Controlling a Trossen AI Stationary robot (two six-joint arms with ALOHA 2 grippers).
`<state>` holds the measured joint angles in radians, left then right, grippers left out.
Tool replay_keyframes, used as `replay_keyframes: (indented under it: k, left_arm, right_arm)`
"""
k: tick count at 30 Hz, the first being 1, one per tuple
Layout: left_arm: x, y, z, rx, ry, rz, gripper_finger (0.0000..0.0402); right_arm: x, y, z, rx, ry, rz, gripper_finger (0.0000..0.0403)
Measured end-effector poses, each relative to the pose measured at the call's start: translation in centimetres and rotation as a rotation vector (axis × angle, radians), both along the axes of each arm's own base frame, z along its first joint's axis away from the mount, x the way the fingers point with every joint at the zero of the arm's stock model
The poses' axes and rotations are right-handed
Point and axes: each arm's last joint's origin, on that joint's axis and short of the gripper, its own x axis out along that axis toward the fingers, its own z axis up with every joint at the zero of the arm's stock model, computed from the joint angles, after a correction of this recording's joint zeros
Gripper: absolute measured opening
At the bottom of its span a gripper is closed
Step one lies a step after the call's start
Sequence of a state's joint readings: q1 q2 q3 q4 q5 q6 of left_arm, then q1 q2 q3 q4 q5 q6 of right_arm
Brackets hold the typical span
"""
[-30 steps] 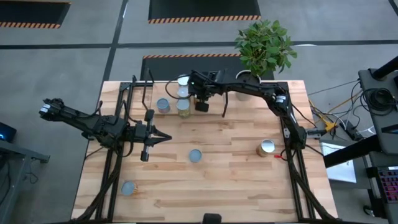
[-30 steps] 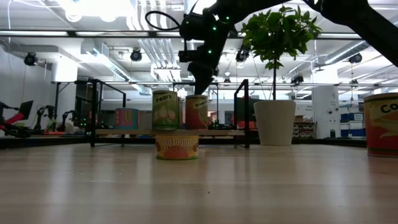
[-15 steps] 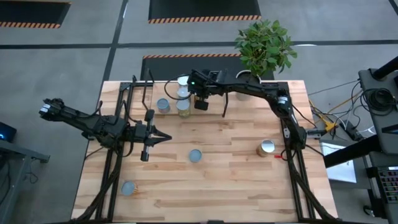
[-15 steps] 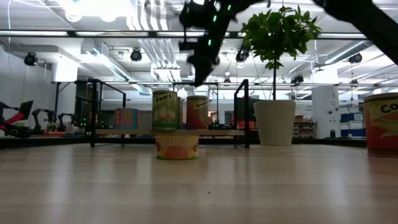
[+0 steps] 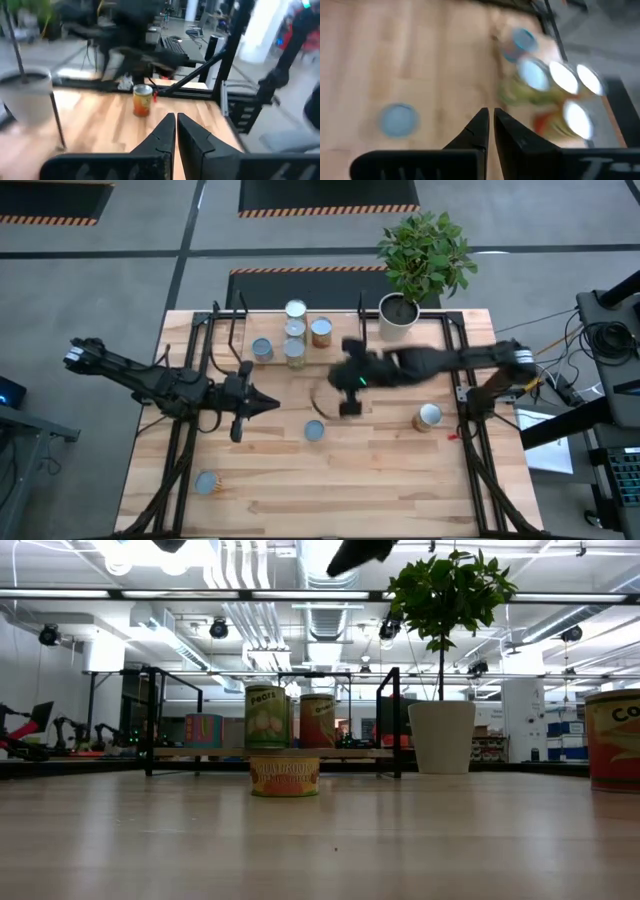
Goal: Pick and place cans onto a shelf
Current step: Put the canned corn on the shelf
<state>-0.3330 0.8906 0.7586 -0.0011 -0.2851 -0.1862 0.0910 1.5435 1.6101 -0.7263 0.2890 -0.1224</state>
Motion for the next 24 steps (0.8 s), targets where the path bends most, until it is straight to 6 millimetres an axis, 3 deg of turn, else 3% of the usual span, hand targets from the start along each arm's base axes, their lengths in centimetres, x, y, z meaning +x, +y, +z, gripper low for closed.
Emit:
replay_keyframes:
  k: [4, 7, 13, 19, 24]
  left_arm:
    - [0.9, -0.1, -1.1, -0.146, 0.065, 0.101, 0.0]
    - [1.8, -0.3, -2.5, -0.201, 0.155, 0.148, 0.0]
    - [3.2, -0.8, -5.1, -0.219, 0.301, 0.189, 0.0]
    - [4.3, -1.3, -6.6, -0.122, 0.371, 0.15, 0.0]
    - [4.9, -1.5, -7.5, -0.083, 0.406, 0.145, 0.0]
  right_arm:
    - [-2.6, 3.7, -1.5, -0.056, -0.167, 0.182, 0.0017]
    - [-4.7, 4.8, -1.6, -0.136, -0.306, 0.283, 0.0017]
    - [-7.8, 4.4, -1.3, -0.182, -0.536, 0.308, 0.0017]
    - [-9.9, 3.8, -2.7, -0.139, -0.561, 0.287, 0.0018]
    - [-10.6, 3.6, -2.4, -0.131, -0.63, 0.278, 0.0018]
